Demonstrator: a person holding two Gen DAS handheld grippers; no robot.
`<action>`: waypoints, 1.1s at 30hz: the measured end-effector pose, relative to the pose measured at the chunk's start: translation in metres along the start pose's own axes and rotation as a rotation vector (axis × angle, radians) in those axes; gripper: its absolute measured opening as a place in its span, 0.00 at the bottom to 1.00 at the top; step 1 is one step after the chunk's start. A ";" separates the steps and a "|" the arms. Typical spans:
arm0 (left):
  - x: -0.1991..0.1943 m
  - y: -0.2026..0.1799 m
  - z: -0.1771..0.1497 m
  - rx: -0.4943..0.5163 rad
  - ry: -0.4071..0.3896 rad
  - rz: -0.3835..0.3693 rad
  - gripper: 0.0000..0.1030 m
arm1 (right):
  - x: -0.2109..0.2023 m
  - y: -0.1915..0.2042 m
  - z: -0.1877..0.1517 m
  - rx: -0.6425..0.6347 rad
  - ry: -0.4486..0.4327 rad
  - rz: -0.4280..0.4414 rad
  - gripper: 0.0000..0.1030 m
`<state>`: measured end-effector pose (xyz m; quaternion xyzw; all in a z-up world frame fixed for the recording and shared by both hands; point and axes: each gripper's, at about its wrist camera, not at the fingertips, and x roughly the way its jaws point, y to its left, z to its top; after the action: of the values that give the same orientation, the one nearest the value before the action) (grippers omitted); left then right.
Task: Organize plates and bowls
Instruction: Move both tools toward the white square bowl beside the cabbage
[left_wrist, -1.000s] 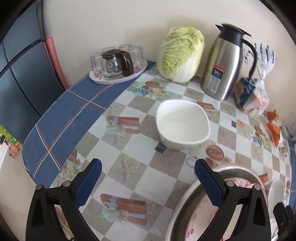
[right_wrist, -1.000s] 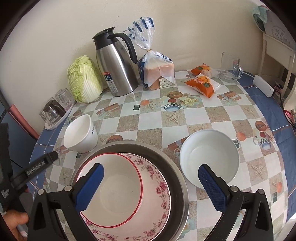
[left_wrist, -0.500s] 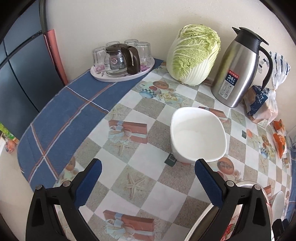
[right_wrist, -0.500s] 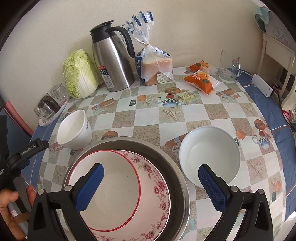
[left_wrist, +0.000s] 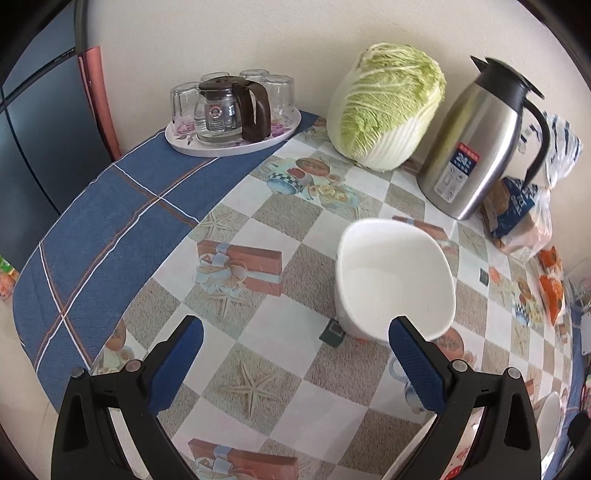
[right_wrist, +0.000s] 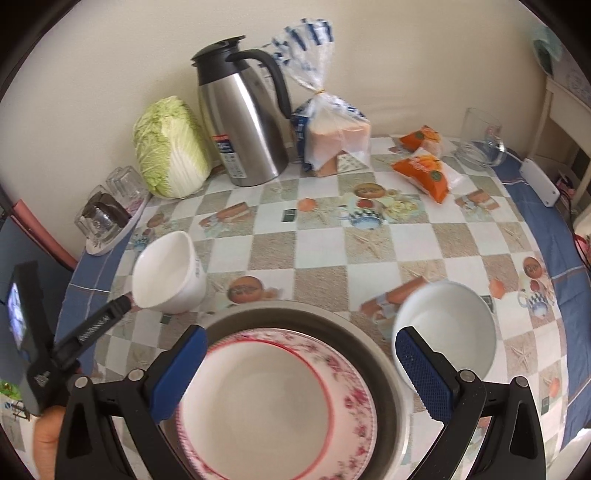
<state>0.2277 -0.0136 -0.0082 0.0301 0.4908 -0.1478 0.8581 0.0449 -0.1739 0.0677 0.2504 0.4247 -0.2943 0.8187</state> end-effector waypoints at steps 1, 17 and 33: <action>0.002 0.002 0.001 -0.008 0.005 -0.001 0.98 | 0.000 0.005 0.005 -0.007 0.007 0.004 1.00; 0.019 0.030 0.018 -0.091 -0.005 -0.037 0.98 | 0.030 0.050 0.056 -0.073 0.122 -0.008 1.00; 0.039 0.045 0.027 -0.232 0.039 -0.262 0.97 | 0.089 0.107 0.070 -0.138 0.186 -0.066 0.86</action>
<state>0.2816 0.0157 -0.0317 -0.1304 0.5210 -0.2000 0.8195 0.1993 -0.1688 0.0457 0.2055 0.5261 -0.2669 0.7809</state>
